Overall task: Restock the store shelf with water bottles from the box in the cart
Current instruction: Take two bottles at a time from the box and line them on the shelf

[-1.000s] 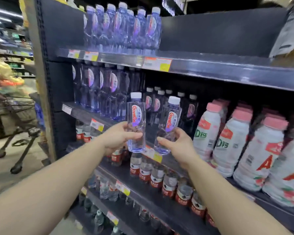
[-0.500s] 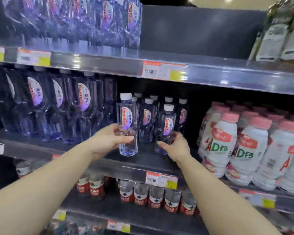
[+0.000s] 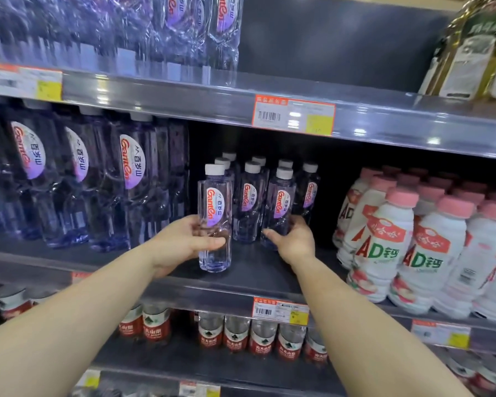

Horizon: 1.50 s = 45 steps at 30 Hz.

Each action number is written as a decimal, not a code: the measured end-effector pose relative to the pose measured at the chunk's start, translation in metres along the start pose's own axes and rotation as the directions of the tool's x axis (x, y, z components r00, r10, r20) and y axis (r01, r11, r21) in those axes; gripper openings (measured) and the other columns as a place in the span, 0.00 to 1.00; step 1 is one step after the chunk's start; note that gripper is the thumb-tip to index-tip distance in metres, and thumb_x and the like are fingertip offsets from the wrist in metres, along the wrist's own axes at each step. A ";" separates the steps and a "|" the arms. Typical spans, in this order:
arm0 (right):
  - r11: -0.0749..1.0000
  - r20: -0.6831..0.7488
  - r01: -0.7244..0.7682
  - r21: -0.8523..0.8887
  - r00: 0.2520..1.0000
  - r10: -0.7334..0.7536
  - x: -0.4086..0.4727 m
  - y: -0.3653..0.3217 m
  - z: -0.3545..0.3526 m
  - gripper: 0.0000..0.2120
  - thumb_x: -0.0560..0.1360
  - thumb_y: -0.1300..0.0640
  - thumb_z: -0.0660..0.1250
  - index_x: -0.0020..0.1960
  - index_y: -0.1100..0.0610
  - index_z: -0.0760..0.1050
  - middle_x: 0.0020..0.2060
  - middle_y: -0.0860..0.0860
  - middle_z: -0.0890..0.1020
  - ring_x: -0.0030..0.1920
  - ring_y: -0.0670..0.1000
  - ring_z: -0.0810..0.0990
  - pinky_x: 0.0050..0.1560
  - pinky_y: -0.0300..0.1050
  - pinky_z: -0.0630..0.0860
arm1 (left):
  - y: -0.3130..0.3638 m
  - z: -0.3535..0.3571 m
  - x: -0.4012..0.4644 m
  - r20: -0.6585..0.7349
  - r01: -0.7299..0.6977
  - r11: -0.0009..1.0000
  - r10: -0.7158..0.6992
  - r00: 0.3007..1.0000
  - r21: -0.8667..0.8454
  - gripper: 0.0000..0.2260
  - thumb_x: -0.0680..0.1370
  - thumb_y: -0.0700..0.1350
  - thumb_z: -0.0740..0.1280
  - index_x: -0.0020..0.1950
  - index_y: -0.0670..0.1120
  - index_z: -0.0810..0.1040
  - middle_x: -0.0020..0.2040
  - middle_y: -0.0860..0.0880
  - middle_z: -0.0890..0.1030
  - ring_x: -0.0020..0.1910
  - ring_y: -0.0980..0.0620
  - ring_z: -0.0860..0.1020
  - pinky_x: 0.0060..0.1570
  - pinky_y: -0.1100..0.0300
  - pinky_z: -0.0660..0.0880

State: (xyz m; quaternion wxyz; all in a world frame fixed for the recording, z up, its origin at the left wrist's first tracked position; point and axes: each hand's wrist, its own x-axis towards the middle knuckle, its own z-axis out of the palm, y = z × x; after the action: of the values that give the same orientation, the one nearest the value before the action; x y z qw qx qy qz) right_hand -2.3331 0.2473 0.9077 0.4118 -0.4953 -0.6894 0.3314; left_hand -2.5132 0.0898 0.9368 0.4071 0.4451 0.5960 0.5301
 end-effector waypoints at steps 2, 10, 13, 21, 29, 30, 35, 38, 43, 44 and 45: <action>1.000 0.001 0.004 -0.009 1.000 -0.004 0.001 0.000 0.001 0.28 0.68 0.53 0.77 0.64 0.58 0.71 0.57 0.54 0.82 0.57 0.55 0.80 0.58 0.47 0.76 | -0.002 0.001 0.001 0.006 0.008 1.000 -0.008 1.000 0.008 0.18 0.71 0.38 0.76 0.58 0.47 0.76 0.55 0.47 0.85 0.60 0.47 0.80 0.67 0.48 0.72; 0.998 0.039 -0.006 -0.063 0.999 0.009 0.004 -0.007 -0.001 0.29 0.70 0.52 0.75 0.66 0.59 0.69 0.59 0.54 0.81 0.59 0.55 0.79 0.52 0.38 0.70 | -0.003 0.016 0.005 0.032 -0.026 1.000 0.026 0.999 0.009 0.18 0.72 0.35 0.74 0.60 0.46 0.76 0.54 0.46 0.84 0.51 0.52 0.82 0.50 0.63 0.76; 0.999 0.040 -0.041 0.005 0.998 0.041 -0.001 -0.009 -0.004 0.33 0.69 0.52 0.77 0.68 0.59 0.68 0.60 0.53 0.81 0.59 0.54 0.79 0.55 0.39 0.72 | -0.002 0.020 0.006 0.043 -0.037 0.999 0.036 0.998 0.013 0.21 0.72 0.37 0.75 0.62 0.46 0.76 0.56 0.45 0.84 0.55 0.50 0.82 0.59 0.57 0.76; 0.992 0.363 0.120 0.031 0.924 -0.123 -0.069 -0.030 -0.020 0.32 0.66 0.57 0.76 0.66 0.48 0.68 0.53 0.44 0.80 0.49 0.44 0.80 0.54 0.42 0.78 | 0.003 0.045 0.013 0.045 -0.100 0.995 0.100 0.994 -0.009 0.20 0.71 0.34 0.75 0.61 0.44 0.78 0.54 0.46 0.85 0.54 0.49 0.83 0.58 0.55 0.77; 0.990 0.107 0.089 -0.107 0.991 -0.078 -0.072 -0.010 -0.037 0.27 0.67 0.53 0.78 0.62 0.53 0.71 0.50 0.45 0.81 0.50 0.47 0.81 0.46 0.38 0.74 | 0.002 0.070 0.027 0.166 -0.071 0.989 0.050 0.985 0.128 0.29 0.71 0.40 0.76 0.70 0.44 0.72 0.63 0.50 0.79 0.64 0.53 0.76 0.68 0.58 0.69; 0.989 0.064 0.079 -0.123 0.995 -0.071 -0.069 -0.006 -0.040 0.27 0.67 0.54 0.77 0.62 0.54 0.70 0.51 0.47 0.81 0.52 0.48 0.81 0.47 0.39 0.73 | 0.003 0.068 0.027 0.154 -0.073 0.983 0.047 0.987 0.166 0.32 0.72 0.40 0.76 0.73 0.43 0.68 0.67 0.49 0.76 0.68 0.52 0.73 0.68 0.59 0.67; 0.989 -0.018 0.053 -0.139 0.998 -0.056 -0.056 0.005 -0.048 0.28 0.69 0.57 0.77 0.65 0.56 0.70 0.57 0.51 0.81 0.56 0.52 0.80 0.52 0.41 0.72 | -0.010 0.049 0.024 0.066 -0.111 0.921 0.093 0.993 0.374 0.30 0.74 0.44 0.74 0.74 0.42 0.68 0.72 0.46 0.72 0.70 0.51 0.71 0.71 0.57 0.65; 0.992 -0.017 0.037 -0.122 0.999 -0.039 -0.048 0.005 -0.045 0.28 0.69 0.58 0.76 0.66 0.57 0.69 0.58 0.52 0.81 0.57 0.53 0.80 0.53 0.41 0.71 | -0.018 0.041 0.020 0.029 -0.163 0.790 0.181 0.983 0.591 0.28 0.76 0.51 0.71 0.74 0.45 0.69 0.72 0.48 0.73 0.70 0.52 0.72 0.71 0.57 0.66; 0.990 -0.071 0.003 -0.140 0.997 -0.013 -0.033 0.008 -0.043 0.27 0.71 0.58 0.74 0.67 0.58 0.69 0.60 0.53 0.80 0.60 0.55 0.78 0.56 0.43 0.71 | -0.019 0.033 0.009 0.078 -0.207 0.499 0.267 0.961 0.841 0.27 0.80 0.56 0.63 0.76 0.48 0.65 0.75 0.49 0.70 0.73 0.51 0.68 0.70 0.58 0.65; 0.988 -0.076 0.001 -0.152 0.997 -0.012 -0.030 0.009 -0.043 0.27 0.72 0.58 0.74 0.67 0.58 0.69 0.60 0.54 0.80 0.61 0.56 0.78 0.57 0.43 0.71 | -0.019 0.032 0.007 0.079 -0.207 0.475 0.275 0.958 0.856 0.27 0.80 0.57 0.62 0.76 0.49 0.65 0.75 0.50 0.69 0.73 0.50 0.68 0.69 0.58 0.65; 0.987 -0.078 0.000 -0.162 0.997 -0.013 -0.027 0.009 -0.043 0.27 0.72 0.58 0.73 0.68 0.58 0.69 0.60 0.54 0.80 0.61 0.56 0.77 0.58 0.43 0.71 | -0.019 0.030 0.006 0.073 -0.199 0.455 0.280 0.957 0.868 0.26 0.80 0.57 0.62 0.76 0.49 0.65 0.75 0.50 0.69 0.73 0.50 0.68 0.69 0.58 0.66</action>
State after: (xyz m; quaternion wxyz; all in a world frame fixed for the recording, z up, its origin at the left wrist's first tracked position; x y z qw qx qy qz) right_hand -2.2866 0.2267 0.9120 0.3982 -0.5377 -0.6988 0.2531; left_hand -2.4884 0.1029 0.9142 0.0249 0.6465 0.7279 0.2271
